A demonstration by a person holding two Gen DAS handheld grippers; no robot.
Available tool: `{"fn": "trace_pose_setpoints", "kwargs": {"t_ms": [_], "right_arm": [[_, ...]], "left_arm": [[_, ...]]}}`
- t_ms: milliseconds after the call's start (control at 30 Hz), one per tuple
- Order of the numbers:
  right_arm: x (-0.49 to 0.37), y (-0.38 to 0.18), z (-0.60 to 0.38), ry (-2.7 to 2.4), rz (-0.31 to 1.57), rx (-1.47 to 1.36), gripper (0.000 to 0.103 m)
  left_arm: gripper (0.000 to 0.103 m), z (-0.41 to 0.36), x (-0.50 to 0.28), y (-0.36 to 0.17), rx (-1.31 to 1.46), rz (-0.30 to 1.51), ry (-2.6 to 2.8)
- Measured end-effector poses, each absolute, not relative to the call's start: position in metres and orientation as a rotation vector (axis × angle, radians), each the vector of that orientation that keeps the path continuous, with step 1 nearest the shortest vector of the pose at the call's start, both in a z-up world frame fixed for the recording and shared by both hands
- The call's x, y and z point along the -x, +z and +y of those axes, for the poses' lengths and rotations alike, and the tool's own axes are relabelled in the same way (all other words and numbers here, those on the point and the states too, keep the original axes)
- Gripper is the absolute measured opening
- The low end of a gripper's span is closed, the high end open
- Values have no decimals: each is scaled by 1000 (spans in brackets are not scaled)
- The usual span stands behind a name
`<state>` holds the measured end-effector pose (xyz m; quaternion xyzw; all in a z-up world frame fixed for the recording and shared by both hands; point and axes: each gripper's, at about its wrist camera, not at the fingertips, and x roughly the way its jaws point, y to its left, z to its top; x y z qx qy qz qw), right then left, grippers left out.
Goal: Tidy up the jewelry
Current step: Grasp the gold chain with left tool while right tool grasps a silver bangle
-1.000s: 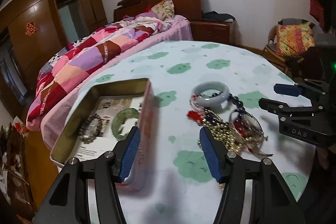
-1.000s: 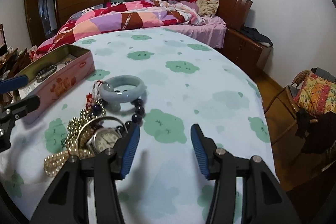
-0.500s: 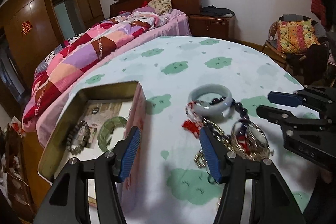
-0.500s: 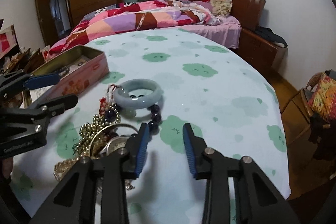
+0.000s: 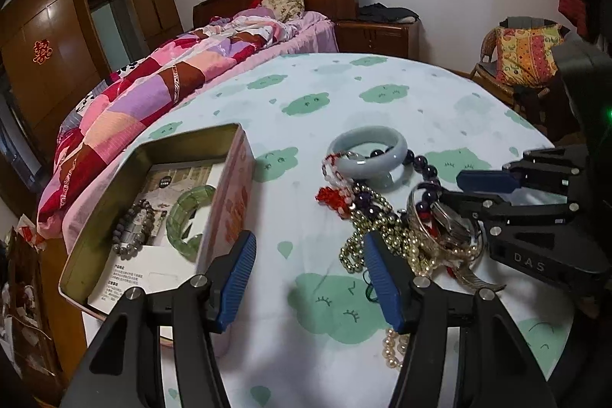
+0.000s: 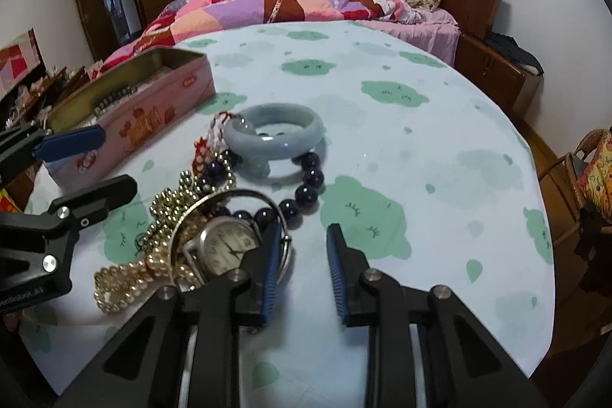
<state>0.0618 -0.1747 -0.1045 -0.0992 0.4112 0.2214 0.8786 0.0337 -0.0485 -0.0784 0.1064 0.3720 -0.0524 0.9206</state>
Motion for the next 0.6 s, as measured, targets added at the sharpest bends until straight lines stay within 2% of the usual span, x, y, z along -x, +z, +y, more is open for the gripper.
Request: {"fn": "trace_pose_setpoints", "kwargs": {"t_ms": [133,600], "right_arm": [[-58,-104,-170,482,851,230,11],[-49,-76,-201,416,746,144,8]], "left_arm": [[59,-48,-34,-79,-216,763,-106],[59,-48,-30,-76,-221,754,-128]]}}
